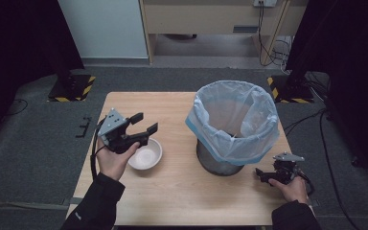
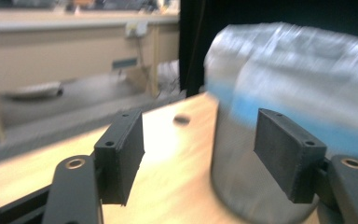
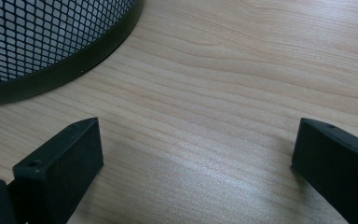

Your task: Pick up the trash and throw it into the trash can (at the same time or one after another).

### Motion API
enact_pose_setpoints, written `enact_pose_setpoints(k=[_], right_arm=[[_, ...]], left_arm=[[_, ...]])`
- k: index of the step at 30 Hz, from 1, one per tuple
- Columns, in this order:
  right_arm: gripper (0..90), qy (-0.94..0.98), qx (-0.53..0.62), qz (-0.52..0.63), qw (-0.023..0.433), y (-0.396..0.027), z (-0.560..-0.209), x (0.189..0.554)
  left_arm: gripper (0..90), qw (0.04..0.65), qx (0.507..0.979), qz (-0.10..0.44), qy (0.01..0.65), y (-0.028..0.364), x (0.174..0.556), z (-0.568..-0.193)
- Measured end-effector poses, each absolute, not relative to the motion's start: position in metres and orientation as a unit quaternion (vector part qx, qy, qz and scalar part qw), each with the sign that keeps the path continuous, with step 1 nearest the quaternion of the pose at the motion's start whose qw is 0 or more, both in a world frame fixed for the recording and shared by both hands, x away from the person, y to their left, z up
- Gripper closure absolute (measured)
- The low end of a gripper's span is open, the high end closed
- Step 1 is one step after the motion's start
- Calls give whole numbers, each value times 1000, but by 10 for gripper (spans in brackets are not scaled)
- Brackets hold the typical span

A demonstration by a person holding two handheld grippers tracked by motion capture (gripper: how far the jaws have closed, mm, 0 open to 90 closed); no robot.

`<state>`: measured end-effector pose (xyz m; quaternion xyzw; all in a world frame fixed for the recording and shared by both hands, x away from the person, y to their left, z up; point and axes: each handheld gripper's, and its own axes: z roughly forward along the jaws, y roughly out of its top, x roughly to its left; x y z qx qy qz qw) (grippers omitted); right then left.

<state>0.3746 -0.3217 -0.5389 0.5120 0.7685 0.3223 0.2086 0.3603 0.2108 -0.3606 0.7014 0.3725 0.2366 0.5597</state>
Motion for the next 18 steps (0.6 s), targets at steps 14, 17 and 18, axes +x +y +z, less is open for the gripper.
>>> enact_pose_setpoints(k=[14,17,18], right_arm=[[22,768,512,322,209,-322,-539,375],[21,768,512,322,209,-322,-539,375],[20,769,512,322,209,-321,-539,375]], left_arm=[[288,434,727,221,484,257,375,-455],[283,416,728,219,500,265,380,-468],[283,409,729,218,503,267,382,-472]])
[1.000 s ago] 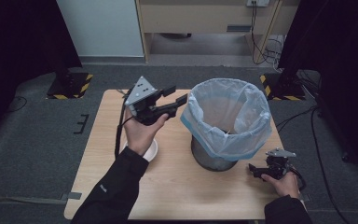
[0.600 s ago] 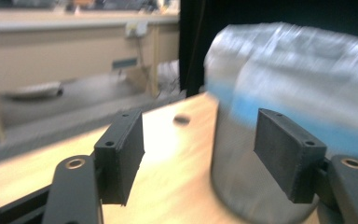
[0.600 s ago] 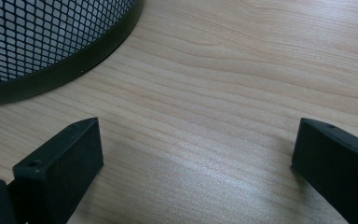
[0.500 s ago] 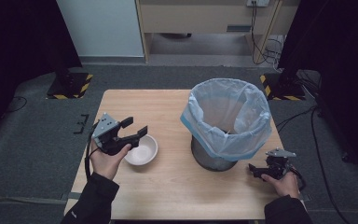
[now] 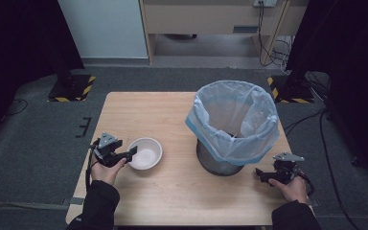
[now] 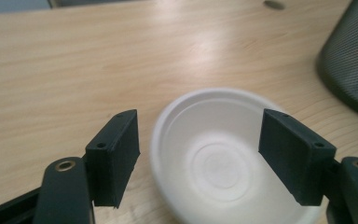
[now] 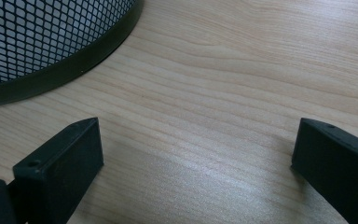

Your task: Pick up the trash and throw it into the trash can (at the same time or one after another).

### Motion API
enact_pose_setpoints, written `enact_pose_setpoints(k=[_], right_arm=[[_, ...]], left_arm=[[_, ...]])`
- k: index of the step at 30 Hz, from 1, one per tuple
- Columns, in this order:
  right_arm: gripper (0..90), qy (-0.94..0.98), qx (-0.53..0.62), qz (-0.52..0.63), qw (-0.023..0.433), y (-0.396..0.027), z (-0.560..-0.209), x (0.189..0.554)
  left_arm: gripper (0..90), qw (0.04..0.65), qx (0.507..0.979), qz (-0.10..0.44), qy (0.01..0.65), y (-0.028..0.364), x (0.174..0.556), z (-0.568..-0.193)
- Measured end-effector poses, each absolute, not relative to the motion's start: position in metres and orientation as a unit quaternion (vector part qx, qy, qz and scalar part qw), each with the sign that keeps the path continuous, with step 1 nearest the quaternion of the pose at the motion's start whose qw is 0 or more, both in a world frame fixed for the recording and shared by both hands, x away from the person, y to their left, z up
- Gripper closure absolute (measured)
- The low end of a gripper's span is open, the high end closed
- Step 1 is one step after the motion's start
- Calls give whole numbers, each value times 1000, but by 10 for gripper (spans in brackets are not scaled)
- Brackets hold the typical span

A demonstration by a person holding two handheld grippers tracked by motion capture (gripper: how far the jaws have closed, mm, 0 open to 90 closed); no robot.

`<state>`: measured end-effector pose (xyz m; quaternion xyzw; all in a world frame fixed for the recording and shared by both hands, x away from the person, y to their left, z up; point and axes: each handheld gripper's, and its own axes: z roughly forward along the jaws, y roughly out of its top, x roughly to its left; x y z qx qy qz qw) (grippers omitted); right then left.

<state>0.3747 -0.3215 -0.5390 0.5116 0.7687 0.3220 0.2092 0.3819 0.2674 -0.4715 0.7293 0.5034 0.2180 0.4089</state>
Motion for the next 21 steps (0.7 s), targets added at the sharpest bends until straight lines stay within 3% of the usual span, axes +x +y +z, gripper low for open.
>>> enact_pose_setpoints(k=[14,21], right_arm=[[18,770,511,322,208,-321,-539,375],[18,770,511,322,207,-321,-539,375]], left_arm=[[333,376,738,190,527,274,397,-502],[458,358,754,162,527,272,400,-511]])
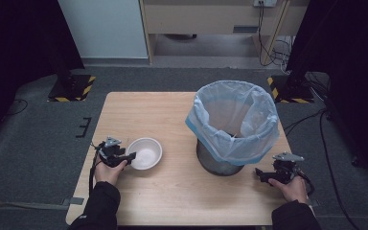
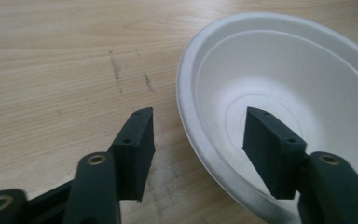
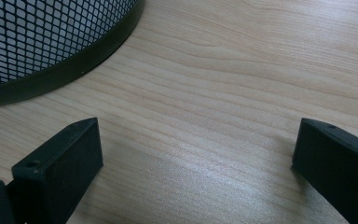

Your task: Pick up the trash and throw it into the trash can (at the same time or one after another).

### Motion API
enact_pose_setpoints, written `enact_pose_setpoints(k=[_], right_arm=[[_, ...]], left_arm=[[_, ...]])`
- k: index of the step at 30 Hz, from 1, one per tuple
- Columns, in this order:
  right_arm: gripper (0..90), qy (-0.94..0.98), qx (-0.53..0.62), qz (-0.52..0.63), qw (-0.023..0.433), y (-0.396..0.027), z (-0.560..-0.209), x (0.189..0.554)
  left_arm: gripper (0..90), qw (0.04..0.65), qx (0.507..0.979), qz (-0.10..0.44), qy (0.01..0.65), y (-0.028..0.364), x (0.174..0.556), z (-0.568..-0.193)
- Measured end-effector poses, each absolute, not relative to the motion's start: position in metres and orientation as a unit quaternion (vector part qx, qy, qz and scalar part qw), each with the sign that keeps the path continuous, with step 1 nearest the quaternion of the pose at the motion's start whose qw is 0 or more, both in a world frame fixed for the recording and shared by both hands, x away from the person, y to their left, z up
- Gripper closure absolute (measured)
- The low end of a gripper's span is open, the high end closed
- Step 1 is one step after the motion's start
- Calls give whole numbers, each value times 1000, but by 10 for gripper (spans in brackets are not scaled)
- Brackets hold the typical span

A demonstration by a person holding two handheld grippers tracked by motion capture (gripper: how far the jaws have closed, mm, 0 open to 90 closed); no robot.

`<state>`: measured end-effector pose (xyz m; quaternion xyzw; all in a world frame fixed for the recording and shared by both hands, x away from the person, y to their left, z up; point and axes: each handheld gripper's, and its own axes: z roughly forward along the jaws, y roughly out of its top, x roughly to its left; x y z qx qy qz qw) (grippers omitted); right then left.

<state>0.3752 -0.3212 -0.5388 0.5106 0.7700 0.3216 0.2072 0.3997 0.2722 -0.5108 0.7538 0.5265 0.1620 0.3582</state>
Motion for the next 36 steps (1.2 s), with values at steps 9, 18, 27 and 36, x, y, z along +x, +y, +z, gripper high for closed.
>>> enact_pose_setpoints(k=[9,18,27,36], right_arm=[[18,770,511,321,208,-321,-539,375],[18,770,511,321,207,-321,-539,375],[18,770,511,322,207,-321,-539,375],[18,770,511,321,207,-321,-539,375]], left_arm=[[698,366,750,135,535,272,398,-508],[799,383,742,123,536,271,396,-498],[833,421,726,142,525,270,390,-480],[833,451,708,158,519,275,384,-466]])
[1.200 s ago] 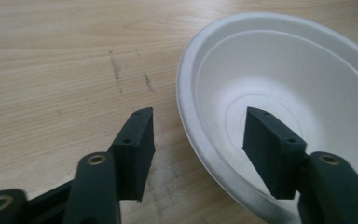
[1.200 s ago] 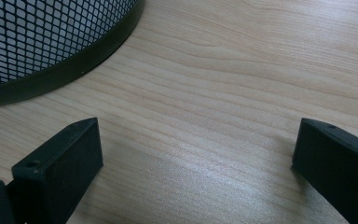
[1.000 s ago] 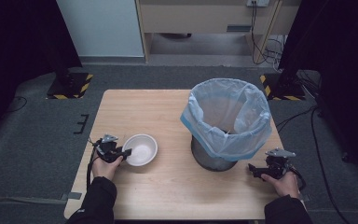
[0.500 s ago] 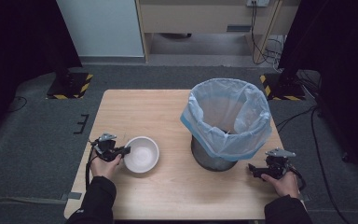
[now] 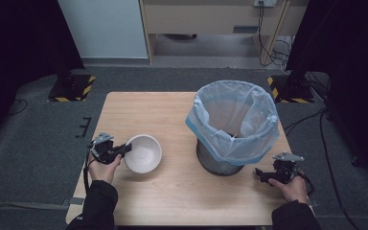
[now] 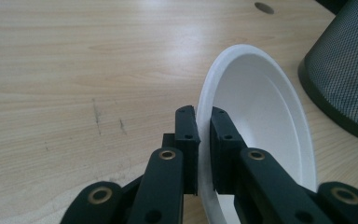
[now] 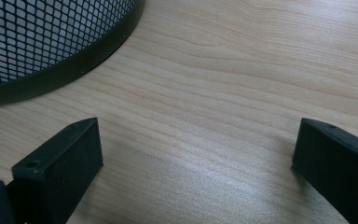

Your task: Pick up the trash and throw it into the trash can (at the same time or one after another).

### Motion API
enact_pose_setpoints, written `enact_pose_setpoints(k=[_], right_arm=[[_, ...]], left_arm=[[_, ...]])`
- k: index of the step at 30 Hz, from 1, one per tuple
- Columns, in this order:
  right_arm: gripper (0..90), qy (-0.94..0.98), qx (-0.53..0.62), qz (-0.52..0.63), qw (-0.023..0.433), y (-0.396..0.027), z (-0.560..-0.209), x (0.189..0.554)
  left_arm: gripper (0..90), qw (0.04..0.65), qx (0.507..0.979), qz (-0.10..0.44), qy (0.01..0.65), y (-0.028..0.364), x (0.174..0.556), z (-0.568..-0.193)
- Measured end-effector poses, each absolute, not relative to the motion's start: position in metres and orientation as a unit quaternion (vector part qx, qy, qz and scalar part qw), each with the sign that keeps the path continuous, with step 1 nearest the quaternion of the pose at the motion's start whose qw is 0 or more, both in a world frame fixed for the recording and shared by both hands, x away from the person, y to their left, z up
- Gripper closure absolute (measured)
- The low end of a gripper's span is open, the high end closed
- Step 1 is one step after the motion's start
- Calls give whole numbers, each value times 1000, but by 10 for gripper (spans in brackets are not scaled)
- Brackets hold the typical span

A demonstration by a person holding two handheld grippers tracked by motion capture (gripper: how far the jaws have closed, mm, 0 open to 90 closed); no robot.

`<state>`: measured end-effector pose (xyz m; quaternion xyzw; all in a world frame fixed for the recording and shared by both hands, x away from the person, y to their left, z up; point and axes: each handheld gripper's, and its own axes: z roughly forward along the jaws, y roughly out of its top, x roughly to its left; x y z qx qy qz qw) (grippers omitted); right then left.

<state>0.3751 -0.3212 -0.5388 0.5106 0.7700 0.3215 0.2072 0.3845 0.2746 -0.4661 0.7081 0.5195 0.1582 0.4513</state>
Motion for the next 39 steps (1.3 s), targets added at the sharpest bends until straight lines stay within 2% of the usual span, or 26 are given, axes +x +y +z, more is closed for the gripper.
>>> enact_pose_setpoints(k=[39], right_arm=[[18,770,511,322,207,-321,-539,375]], left_arm=[[833,572,648,216,454,268,357,-398]])
